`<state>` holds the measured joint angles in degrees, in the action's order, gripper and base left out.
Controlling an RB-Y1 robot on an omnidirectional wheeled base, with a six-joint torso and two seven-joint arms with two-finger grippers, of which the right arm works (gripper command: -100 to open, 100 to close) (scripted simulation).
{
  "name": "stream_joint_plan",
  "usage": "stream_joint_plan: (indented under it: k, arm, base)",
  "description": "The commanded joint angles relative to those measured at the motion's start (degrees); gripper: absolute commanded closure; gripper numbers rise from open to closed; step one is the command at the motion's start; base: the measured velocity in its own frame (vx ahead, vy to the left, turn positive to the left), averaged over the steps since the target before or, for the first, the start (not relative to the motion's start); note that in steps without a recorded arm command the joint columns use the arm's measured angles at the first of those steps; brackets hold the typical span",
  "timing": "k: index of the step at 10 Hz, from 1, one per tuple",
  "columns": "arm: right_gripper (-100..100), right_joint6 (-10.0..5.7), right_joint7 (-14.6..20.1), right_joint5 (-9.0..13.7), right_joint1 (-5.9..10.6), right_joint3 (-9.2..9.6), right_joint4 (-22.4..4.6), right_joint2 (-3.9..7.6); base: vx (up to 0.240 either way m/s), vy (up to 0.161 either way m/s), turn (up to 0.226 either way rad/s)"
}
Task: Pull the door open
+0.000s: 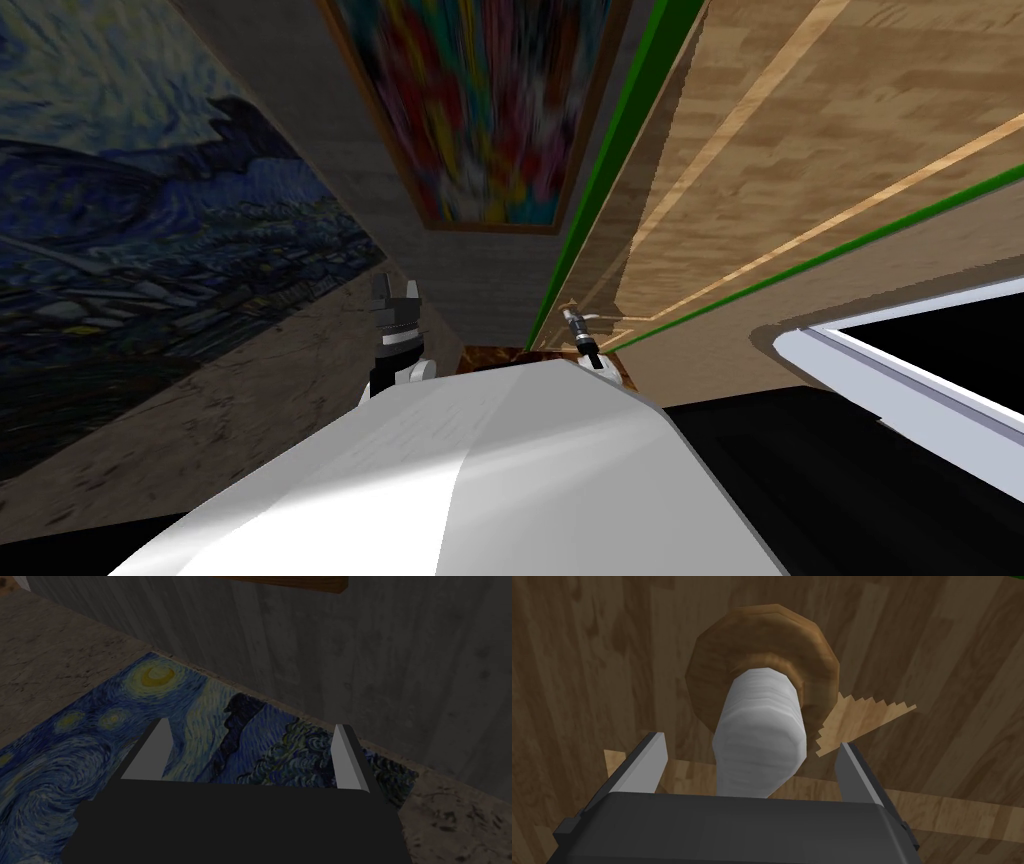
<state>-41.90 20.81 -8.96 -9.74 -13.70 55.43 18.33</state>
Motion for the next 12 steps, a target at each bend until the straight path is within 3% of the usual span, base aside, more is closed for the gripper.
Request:
stream_joint_plan:
  k: [1, 6, 12]
  arm:
    - [100, 0.19, -0.01, -0.06, -0.06, 0.07, 0.17, -0.07]
    - [100, 0.19, -0.01, -0.06, -0.06, 0.07, 0.17, -0.07]
    - [100, -5.25, 3.94, -1.14, -3.59, 0.9, -0.64, 2.92]
  base:
    - [-0.014, 0.0, -0.029]
    - [-0.018, 0.0, 0.0]
    - [-0.192, -0.045, 0.151]
